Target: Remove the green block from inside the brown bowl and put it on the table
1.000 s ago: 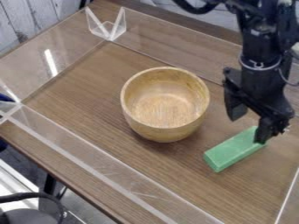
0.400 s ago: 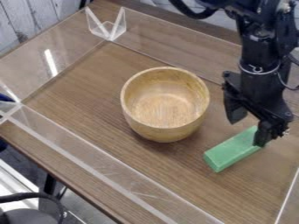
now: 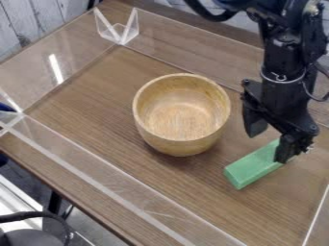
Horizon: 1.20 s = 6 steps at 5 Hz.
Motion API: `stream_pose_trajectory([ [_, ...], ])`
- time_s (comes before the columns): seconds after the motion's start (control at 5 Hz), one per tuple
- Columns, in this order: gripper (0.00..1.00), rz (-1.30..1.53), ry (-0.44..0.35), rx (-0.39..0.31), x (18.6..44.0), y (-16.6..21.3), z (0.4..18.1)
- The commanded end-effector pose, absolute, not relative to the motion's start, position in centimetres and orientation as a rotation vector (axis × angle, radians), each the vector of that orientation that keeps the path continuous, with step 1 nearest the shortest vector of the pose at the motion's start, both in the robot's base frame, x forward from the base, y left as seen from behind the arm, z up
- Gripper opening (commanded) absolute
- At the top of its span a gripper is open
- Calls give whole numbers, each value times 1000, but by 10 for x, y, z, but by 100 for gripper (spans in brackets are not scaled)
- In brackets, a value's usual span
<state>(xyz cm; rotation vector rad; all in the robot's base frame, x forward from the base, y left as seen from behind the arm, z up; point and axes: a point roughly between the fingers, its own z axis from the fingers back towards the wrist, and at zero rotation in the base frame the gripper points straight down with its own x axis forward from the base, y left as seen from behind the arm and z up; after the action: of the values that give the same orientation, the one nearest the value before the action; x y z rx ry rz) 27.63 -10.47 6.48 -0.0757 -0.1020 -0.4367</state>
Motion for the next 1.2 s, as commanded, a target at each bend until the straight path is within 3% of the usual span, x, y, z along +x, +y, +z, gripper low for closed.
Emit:
stream_pose_trajectory([
  [0.0, 100, -415, -210, -72, 287, -102, 104],
  [0.4, 100, -317, -256, -8, 293, -75, 154],
  [0.6, 0, -337, -224, -23, 291, -80, 136],
  [1.0, 0, -371, -151, -57, 289, -86, 99],
])
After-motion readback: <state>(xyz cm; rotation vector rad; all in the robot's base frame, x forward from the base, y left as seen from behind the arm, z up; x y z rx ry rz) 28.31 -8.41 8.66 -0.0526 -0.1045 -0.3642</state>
